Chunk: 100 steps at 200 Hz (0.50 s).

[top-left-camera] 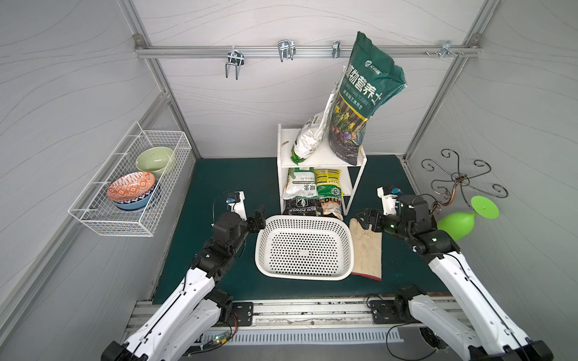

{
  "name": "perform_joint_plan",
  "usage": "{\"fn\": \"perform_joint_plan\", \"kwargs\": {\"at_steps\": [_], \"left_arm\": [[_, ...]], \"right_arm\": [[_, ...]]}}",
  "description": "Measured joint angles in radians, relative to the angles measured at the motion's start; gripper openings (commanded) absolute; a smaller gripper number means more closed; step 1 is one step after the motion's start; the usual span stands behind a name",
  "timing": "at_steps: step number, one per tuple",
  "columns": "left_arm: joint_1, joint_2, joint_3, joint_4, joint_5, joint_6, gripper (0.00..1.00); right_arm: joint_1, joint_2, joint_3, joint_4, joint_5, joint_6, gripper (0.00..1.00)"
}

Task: Take down the fertilizer bag from the shelf
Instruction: Move the shelf to the center of the board.

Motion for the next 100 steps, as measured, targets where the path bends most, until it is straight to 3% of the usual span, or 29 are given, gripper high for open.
{"fn": "perform_joint_plan", "kwargs": {"at_steps": [24,74,100], "left_arm": [[-0.062,0.127,0.050,0.075,-0.020,0.031,0.78],[-0.065,0.335,0.195,0.179,-0.022,0.069,0.65],[-0.066,0.383,0.240,0.221,-0.015,0.072,0.61]], "right_arm": [[0.000,0.042,0.010,0.054,-0.002,-0.004,0.70],[0.000,0.179,0.047,0.211,0.053,-0.026,0.59],[0.000,0.215,0.047,0.282,0.102,-0.032,0.48]]}}
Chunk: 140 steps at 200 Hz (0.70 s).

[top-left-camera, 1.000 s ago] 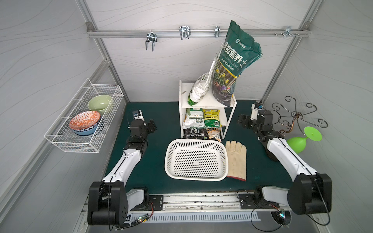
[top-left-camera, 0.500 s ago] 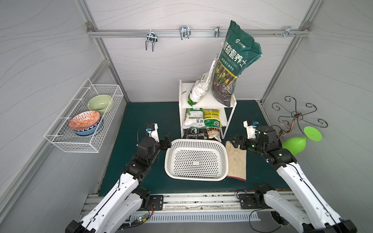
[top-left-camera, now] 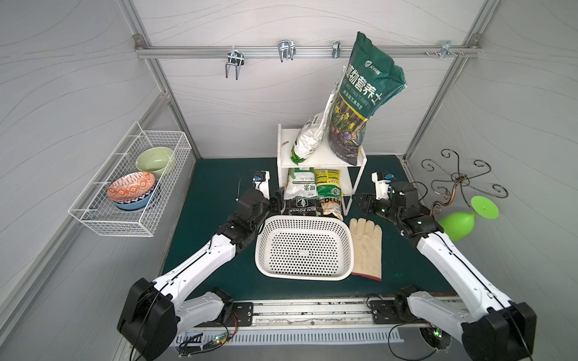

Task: Take down the fertilizer bag from the shelf
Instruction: Move the shelf to the center of the board.

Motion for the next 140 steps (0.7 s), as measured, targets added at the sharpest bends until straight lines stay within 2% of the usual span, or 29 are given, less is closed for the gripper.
{"fn": "perform_joint_plan", "kwargs": {"at_steps": [28,59,73,92,106,121,140], "left_arm": [[-0.001,0.031,0.006,0.035,-0.001,0.003,0.45],[-0.001,0.082,0.027,0.051,-0.002,0.011,0.44],[-0.001,0.107,0.043,0.060,-0.003,0.013,0.39],[-0.001,0.131,0.057,0.075,-0.006,0.023,0.26],[-0.006,0.150,0.071,0.084,-0.011,0.026,0.14],[-0.010,0.164,0.081,0.089,-0.024,0.078,0.03],[-0.012,0.183,0.100,0.088,-0.041,0.095,0.00]], "right_arm": [[0.000,0.029,-0.006,0.082,0.045,0.001,0.47],[0.000,0.100,-0.004,0.166,0.067,-0.001,0.45],[0.000,0.137,-0.004,0.190,0.070,-0.001,0.44],[0.001,0.170,-0.002,0.214,0.066,-0.002,0.36],[0.006,0.188,0.004,0.226,0.057,-0.003,0.26],[0.011,0.206,0.019,0.229,0.051,-0.011,0.22],[0.011,0.218,0.036,0.219,0.062,-0.050,0.19]]}}
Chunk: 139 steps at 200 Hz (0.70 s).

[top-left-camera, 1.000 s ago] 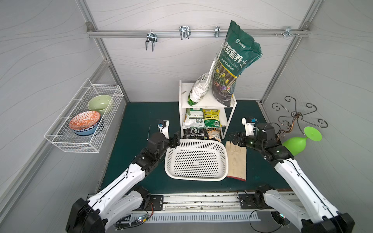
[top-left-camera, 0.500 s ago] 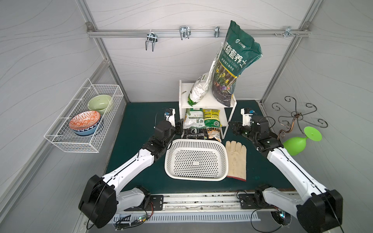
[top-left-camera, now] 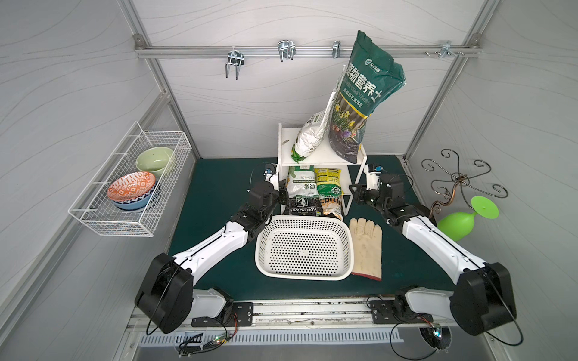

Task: Take down the fertilizer bag from the shelf
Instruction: Move the shelf to the center of the board.

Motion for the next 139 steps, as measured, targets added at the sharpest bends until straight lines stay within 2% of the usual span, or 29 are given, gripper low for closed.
{"fn": "perform_joint_plan", "kwargs": {"at_steps": [44,127,139], "left_arm": [[0.026,0.106,0.079,0.030,-0.026,0.041,0.00],[0.122,0.251,0.196,0.082,0.048,0.041,0.00],[0.126,0.254,0.200,0.082,0.050,0.042,0.07]], "right_arm": [[0.001,0.059,0.031,0.039,0.014,-0.012,0.17],[0.010,0.150,0.082,0.096,0.001,-0.028,0.20],[0.010,0.151,0.082,0.098,-0.005,-0.027,0.26]]}}
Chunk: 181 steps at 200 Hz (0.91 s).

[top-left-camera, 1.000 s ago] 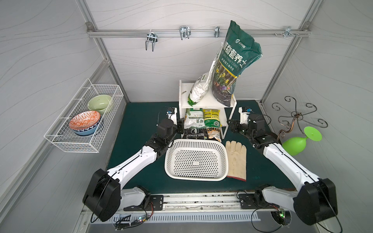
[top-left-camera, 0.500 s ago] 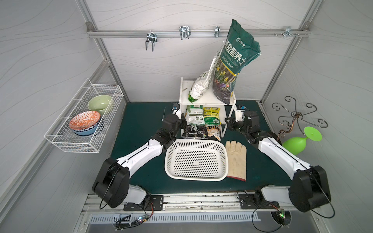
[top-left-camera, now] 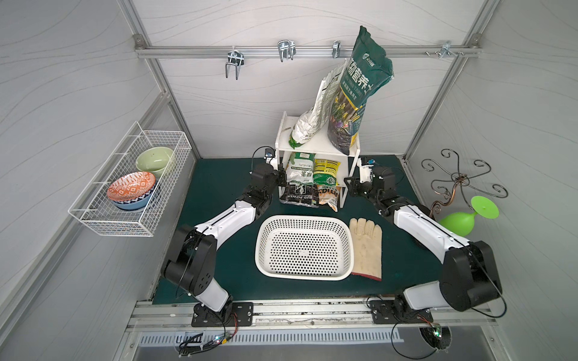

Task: Take down the fertilizer bag from the shelf
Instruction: Move the shelf to the center of the board, then pick up the fertilizer bag from the shelf.

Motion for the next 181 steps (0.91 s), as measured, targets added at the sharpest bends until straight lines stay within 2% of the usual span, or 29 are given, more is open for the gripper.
{"fn": "perform_joint_plan", "kwargs": {"at_steps": [12,33,42,51,77,101,131,152,181], "left_arm": [[0.002,-0.002,0.000,-0.004,-0.002,0.000,0.23],[0.011,-0.020,-0.011,-0.017,-0.008,-0.058,0.70],[0.019,-0.039,-0.031,-0.023,-0.017,-0.078,0.79],[0.026,-0.068,-0.058,-0.036,-0.027,-0.101,0.82],[0.031,-0.192,-0.146,-0.094,-0.050,-0.127,0.86],[0.034,-0.323,-0.211,-0.160,-0.069,-0.132,0.87],[0.035,-0.451,-0.227,-0.224,-0.040,-0.112,0.87],[0.034,-0.476,-0.154,-0.278,0.046,-0.084,0.87],[-0.022,-0.413,0.065,-0.320,0.148,0.004,0.92]], "right_arm": [[0.000,0.000,0.000,0.000,-0.009,0.026,0.40],[-0.006,-0.012,-0.015,-0.012,0.002,0.064,0.73],[-0.010,-0.030,-0.028,-0.029,0.008,0.077,0.86],[-0.012,-0.054,-0.039,-0.053,0.014,0.080,0.98],[-0.015,-0.148,-0.046,-0.142,0.019,0.090,0.99],[-0.023,-0.218,-0.031,-0.273,0.053,0.179,0.99],[-0.099,-0.253,-0.036,-0.410,-0.024,0.226,0.99],[-0.128,-0.264,-0.061,-0.479,-0.072,0.238,0.99],[-0.127,-0.277,-0.103,-0.529,-0.131,0.247,0.99]]}}
